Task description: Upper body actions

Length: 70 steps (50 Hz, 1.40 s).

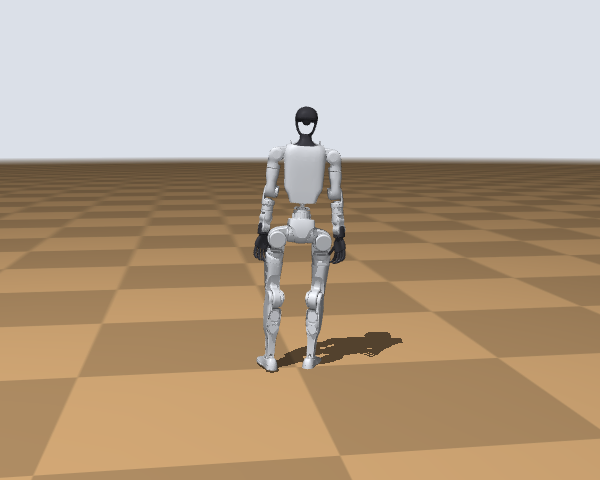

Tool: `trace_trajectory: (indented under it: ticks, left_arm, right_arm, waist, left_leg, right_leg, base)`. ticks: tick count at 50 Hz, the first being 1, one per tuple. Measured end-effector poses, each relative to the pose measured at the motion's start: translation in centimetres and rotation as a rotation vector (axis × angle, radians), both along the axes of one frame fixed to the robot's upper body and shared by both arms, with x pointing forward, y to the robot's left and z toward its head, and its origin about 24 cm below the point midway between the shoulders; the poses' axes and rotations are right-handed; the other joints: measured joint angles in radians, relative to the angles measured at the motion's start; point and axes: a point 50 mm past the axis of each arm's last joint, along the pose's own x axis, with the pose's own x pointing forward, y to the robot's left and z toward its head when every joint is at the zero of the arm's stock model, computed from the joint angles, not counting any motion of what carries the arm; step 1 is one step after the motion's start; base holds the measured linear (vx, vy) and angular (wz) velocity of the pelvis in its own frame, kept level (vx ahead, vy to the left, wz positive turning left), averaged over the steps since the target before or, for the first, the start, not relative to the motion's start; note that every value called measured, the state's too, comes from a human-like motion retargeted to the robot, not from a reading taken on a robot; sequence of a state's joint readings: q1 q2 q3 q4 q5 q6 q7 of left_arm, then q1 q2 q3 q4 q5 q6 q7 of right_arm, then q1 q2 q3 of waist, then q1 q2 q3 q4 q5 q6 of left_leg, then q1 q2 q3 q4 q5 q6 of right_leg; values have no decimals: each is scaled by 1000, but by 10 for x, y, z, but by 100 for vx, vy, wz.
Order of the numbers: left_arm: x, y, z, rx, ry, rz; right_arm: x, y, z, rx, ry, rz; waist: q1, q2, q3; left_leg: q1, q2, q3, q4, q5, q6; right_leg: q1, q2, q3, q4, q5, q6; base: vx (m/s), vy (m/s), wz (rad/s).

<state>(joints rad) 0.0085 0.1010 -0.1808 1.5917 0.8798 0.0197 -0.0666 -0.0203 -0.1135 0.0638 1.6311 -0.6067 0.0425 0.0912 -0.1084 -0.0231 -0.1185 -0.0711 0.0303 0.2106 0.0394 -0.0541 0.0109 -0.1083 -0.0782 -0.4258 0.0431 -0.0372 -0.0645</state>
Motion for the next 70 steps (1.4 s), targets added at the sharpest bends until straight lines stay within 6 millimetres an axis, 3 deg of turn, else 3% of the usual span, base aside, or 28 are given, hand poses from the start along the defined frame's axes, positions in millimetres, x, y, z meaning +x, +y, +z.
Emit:
trace_trajectory:
  ticks: [10, 20, 33, 51, 60, 65, 70]
  left_arm:
    - [5, -10, -1, -44, -24, 50]
    - [-4, -4, 0, -23, 5, 54]
    - [-17, 7, 2, 6, 46, 50]
    - [-2, 5, 1, 2, -18, 79]
    - [18, 10, 1, 5, -88, 57]
    - [42, 18, 3, 21, -182, 61]
    - [84, 33, 13, 114, -456, 88]
  right_arm:
    - [-9, 5, 0, 17, 33, -36]
    - [-14, 3, 1, 17, 67, -24]
    - [-11, -4, 2, 8, 52, -29]
    - [5, 3, 0, 24, 12, 22]
    - [27, 2, 0, 13, -75, 59]
    - [59, 1, 3, -40, -277, 79]
    - [109, -3, 13, -144, -564, 140]
  waist:
    - [-10, 3, 0]
    - [-8, 2, -3]
    - [7, 6, 7]
    - [12, 5, 36]
    - [-2, 11, 79]
    - [-23, 11, 113]
    - [-56, 31, 133]
  left_leg:
    - [13, 6, -1, 3, -5, -3]
    - [13, 7, 2, 2, -9, -3]
    - [10, 4, 2, 2, -11, 0]
    - [-12, -4, 8, 2, -9, 8]
    - [-63, 12, 19, 51, -32, 6]
    - [-188, 32, -2, 196, -85, -4]
    - [-393, 59, -42, 417, -194, -13]
  right_leg:
    - [6, 4, 2, 11, -2, -1]
    - [4, 3, 5, 11, -1, 1]
    - [1, -2, 1, 13, 0, 5]
    - [-21, -9, 6, 7, 11, 7]
    - [-79, -19, 12, 64, -12, 0]
    - [-167, -55, 8, 161, -46, 4]
    - [-365, -106, 21, 406, -164, 13]
  base:
    - [0, 0, 0]
    - [0, 0, 0]
    - [0, 0, 0]
    - [-1, 0, -1]
    - [-9, 0, -2]
    - [-20, -2, 14]
    - [-22, 0, 17]
